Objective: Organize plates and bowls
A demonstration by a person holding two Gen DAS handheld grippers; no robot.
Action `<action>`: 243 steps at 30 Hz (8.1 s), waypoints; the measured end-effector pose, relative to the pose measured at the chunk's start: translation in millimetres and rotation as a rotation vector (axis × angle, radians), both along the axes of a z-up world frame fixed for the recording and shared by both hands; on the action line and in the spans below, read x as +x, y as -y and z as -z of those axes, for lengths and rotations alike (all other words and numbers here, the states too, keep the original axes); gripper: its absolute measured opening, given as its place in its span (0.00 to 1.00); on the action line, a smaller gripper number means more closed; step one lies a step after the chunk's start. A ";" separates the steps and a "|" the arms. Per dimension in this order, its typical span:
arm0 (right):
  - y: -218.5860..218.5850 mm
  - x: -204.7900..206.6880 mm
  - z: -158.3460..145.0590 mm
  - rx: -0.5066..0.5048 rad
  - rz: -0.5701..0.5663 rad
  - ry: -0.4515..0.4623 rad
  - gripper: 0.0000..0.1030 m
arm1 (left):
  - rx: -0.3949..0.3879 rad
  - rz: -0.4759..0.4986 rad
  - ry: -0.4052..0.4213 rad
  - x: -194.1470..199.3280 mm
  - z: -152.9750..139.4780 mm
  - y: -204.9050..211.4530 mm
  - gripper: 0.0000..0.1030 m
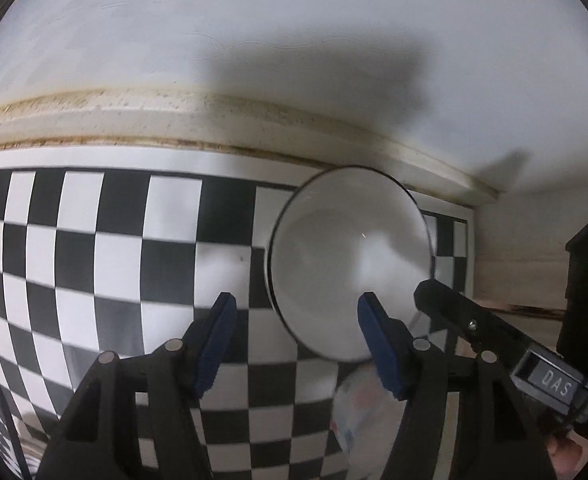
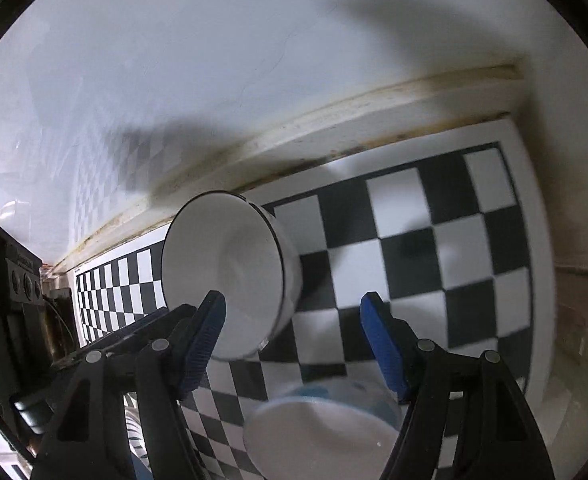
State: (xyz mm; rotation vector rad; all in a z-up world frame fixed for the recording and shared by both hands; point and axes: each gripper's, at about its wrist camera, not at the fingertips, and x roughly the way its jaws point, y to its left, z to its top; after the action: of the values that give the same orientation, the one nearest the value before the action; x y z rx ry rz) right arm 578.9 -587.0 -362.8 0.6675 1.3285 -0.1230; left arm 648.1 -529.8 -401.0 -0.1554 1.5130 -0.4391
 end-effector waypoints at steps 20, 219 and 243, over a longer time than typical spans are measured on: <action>-15.5 16.4 37.9 -0.032 -0.045 -0.074 0.12 | 0.059 0.082 0.034 4.5 20.6 20.4 0.14; -36.9 -165.1 -27.6 -0.079 0.087 -0.032 0.09 | 0.139 0.465 0.129 -131.0 -59.0 18.8 0.17; -157.9 -279.5 -38.7 -0.073 -0.025 -0.046 0.09 | 0.158 0.436 0.125 -241.1 -72.5 -94.5 0.17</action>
State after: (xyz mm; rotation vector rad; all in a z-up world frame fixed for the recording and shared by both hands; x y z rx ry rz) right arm 299.5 -429.1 -324.0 0.5888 1.3701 -0.1668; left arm 407.0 -435.3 -328.5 0.3269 1.4492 -0.6594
